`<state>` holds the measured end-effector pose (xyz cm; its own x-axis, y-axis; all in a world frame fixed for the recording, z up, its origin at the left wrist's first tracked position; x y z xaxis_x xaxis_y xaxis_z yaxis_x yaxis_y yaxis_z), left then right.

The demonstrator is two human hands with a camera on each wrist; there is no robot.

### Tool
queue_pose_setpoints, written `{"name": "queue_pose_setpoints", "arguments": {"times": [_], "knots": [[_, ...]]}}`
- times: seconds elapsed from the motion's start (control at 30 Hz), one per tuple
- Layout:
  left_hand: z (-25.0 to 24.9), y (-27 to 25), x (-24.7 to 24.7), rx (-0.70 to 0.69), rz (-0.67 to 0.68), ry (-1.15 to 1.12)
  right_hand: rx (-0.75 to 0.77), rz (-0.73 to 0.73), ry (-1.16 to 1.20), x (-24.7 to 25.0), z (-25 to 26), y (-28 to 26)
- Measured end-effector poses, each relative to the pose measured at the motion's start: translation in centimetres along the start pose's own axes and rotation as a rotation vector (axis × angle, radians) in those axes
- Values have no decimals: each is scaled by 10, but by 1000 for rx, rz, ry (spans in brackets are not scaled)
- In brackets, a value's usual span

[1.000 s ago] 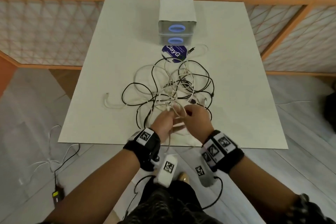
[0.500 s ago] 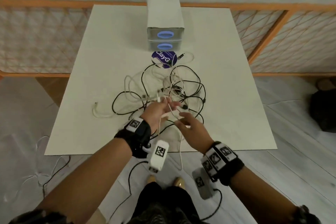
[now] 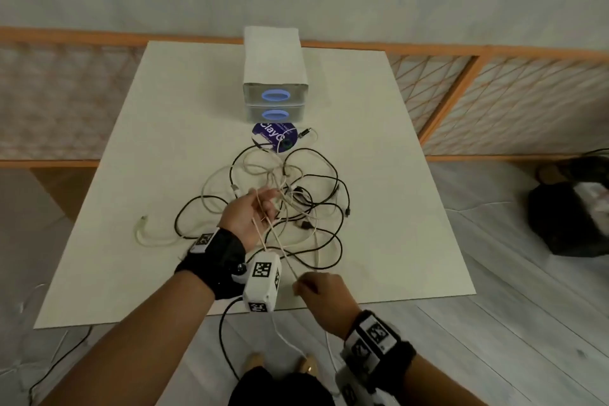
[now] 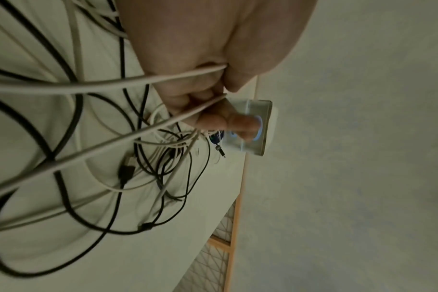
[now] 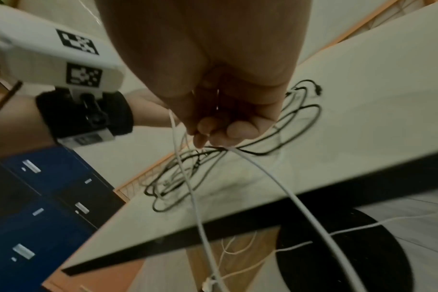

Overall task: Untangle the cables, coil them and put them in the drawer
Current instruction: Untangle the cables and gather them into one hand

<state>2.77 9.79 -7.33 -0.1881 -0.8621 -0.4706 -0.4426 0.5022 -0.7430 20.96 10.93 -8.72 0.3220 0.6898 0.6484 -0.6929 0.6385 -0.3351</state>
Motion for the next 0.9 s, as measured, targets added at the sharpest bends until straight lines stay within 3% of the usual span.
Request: {"name": "queue_pose_setpoints", "arguments": {"times": [0.1, 0.27, 0.5, 0.63, 0.7, 0.8, 0.9], "knots": [[11, -2, 1, -99, 13, 161, 37, -15, -107, 2, -3, 7], [41, -16, 9, -152, 74, 467, 121, -72, 155, 14, 52, 35], [18, -13, 3, -90, 105, 341, 38, -196, 256, 9, 25, 3], [-4, 6, 8, -118, 4, 72, 39, -141, 288, 10, 4, -35], [-16, 10, 9, -88, 44, 61, 1, -123, 287, 8, -7, -47], [-15, -2, 1, -91, 160, 250, -41, -121, 219, 6, -11, -32], [7, -18, -1, -136, 231, 537, 44, -113, 224, 2, 13, 4]]}}
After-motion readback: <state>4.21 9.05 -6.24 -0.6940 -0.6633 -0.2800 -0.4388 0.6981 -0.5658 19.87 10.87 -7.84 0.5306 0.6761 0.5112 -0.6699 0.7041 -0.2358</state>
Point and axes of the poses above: each hand's wrist, its own y-axis towards the middle knuckle, its own x-axis out of the back of the hand, z = x × y, the point moved 4 cm from there along y, towards the middle knuckle, and after that the axes turned 10 degrees about -z, right-handed, at the moved point
